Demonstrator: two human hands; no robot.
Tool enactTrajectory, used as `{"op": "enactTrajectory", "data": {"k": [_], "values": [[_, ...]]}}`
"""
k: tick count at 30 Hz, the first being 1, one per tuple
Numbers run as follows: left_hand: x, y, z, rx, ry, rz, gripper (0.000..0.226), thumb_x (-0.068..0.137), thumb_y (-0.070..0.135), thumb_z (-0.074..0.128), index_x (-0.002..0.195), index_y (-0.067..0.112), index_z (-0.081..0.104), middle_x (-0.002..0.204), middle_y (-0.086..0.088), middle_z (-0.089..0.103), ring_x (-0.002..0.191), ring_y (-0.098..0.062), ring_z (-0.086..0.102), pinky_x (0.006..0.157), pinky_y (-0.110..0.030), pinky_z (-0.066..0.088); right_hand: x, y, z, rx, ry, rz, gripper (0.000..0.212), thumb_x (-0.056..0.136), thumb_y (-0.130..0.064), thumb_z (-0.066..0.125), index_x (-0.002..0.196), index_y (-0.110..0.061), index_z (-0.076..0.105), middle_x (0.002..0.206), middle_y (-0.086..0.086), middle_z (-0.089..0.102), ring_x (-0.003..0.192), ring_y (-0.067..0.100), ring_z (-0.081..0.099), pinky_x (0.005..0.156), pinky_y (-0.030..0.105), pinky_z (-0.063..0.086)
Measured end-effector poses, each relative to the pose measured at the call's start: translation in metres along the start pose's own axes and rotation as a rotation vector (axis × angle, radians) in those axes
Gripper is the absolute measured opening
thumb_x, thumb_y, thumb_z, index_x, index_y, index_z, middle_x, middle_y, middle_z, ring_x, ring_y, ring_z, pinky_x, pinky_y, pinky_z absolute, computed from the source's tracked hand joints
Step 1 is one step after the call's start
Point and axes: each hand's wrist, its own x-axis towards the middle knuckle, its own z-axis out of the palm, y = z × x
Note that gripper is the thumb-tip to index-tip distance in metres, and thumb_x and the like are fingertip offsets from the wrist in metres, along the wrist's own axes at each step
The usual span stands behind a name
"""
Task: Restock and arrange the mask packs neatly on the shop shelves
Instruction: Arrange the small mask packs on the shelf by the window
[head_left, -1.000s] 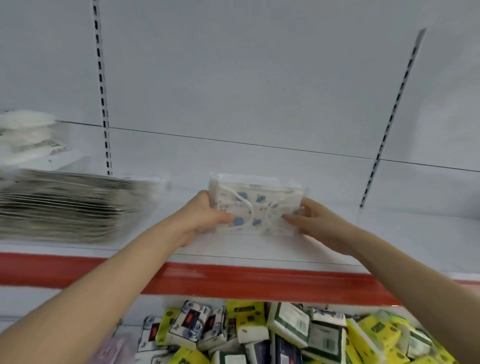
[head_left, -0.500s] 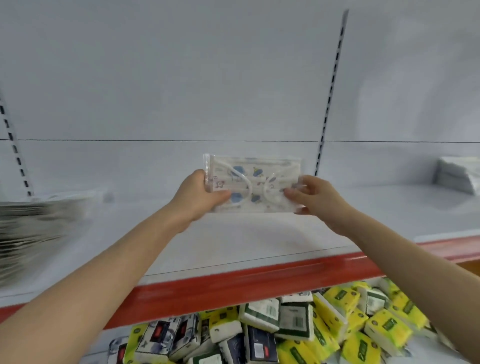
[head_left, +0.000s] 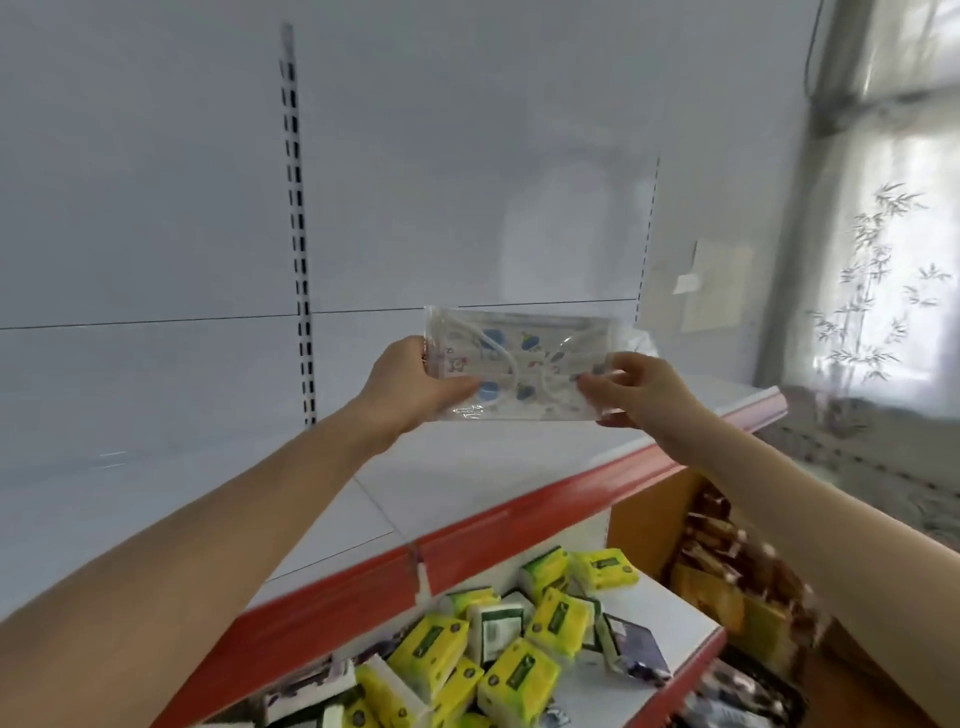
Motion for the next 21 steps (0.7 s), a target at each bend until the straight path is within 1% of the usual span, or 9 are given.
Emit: {"op": "enactTrajectory", "data": {"k": [2,6,7,9,11,13,16,19,21], "values": [[0.022,0.013,0.04,-0.003,-0.014,0.009,0.017,0.078,0.014,0.072,0.085,0.015,0.057,0.086,-0.003,0.063,0.078,-0.019,0.059,0.071,-0.033,0.052,0.015,0.013,-0.038,-0.021,0.021,0.022,0.015,0.087,-0.013,0.063,0.098,-0.005,0.059,0.11,0.031,0.061,0.085,0.024,0.059,0.065,0.023,0.055],[0.069,0.038,0.116,0.015,-0.032,0.035,0.018,0.077,0.015,0.072,0.088,0.013,0.057,0.092,-0.009,0.065,0.083,-0.024,0.061,0.076,-0.04,0.054,0.049,0.039,-0.109,-0.009,0.09,0.035,0.005,0.087,-0.012,0.063,0.086,-0.012,0.058,0.088,0.014,0.062,0.079,0.021,0.058,0.065,0.023,0.052],[0.081,0.042,0.132,0.018,-0.043,0.038,0.019,0.077,0.016,0.072,0.09,0.011,0.058,0.092,-0.009,0.065,0.082,-0.023,0.061,0.072,-0.04,0.054,0.058,0.047,-0.123,-0.003,0.11,0.043,0.005,0.087,-0.011,0.063,0.087,-0.011,0.058,0.086,0.013,0.061,0.074,0.02,0.057,0.064,0.024,0.05],[0.105,0.048,0.159,0.023,-0.069,0.054,0.027,0.078,0.018,0.071,0.099,0.007,0.059,0.089,-0.007,0.063,0.072,-0.018,0.058,0.053,-0.03,0.048,0.078,0.063,-0.147,0.017,0.139,0.054,0.007,0.086,-0.011,0.064,0.086,-0.01,0.058,0.081,0.011,0.061,0.066,0.017,0.054,0.062,0.024,0.048],[0.128,0.051,0.183,0.035,-0.086,0.066,0.031,0.079,0.019,0.071,0.104,0.005,0.058,0.087,-0.005,0.061,0.064,-0.014,0.053,0.047,-0.022,0.038,0.098,0.079,-0.166,0.026,0.161,0.064,0.007,0.086,-0.01,0.064,0.086,-0.009,0.057,0.078,0.009,0.06,0.064,0.016,0.053,0.06,0.023,0.047],[0.149,0.05,0.203,0.043,-0.095,0.069,0.03,0.08,0.019,0.07,0.103,0.005,0.058,0.087,-0.005,0.062,0.067,-0.016,0.054,0.05,-0.022,0.039,0.12,0.092,-0.18,0.029,0.18,0.07,0.007,0.086,-0.009,0.064,0.089,-0.008,0.058,0.077,0.009,0.059,0.062,0.016,0.051,0.058,0.022,0.046],[0.177,0.045,0.229,0.056,-0.115,0.096,0.018,0.082,0.016,0.069,0.096,0.01,0.059,0.084,0.0,0.062,0.077,-0.016,0.057,0.059,-0.021,0.043,0.151,0.112,-0.194,-0.006,0.177,0.067,0.008,0.086,-0.009,0.064,0.083,-0.011,0.057,0.073,0.007,0.058,0.06,0.015,0.051,0.054,0.018,0.046],[0.202,0.039,0.244,0.042,-0.16,0.077,0.011,0.085,0.016,0.066,0.082,0.019,0.056,0.078,0.003,0.059,0.071,-0.011,0.055,0.06,-0.021,0.044,0.182,0.127,-0.205,-0.038,0.155,0.076,0.009,0.087,-0.01,0.064,0.082,-0.013,0.056,0.073,0.005,0.058,0.064,0.016,0.051,0.059,0.021,0.046],[0.217,0.034,0.254,0.029,-0.211,-0.004,0.009,0.086,0.019,0.065,0.086,0.018,0.055,0.076,0.002,0.055,0.067,-0.01,0.052,0.059,-0.022,0.044,0.202,0.136,-0.213,-0.057,0.127,0.078,0.01,0.086,-0.01,0.064,0.082,-0.013,0.056,0.076,0.007,0.058,0.068,0.018,0.051,0.06,0.022,0.045]]}}
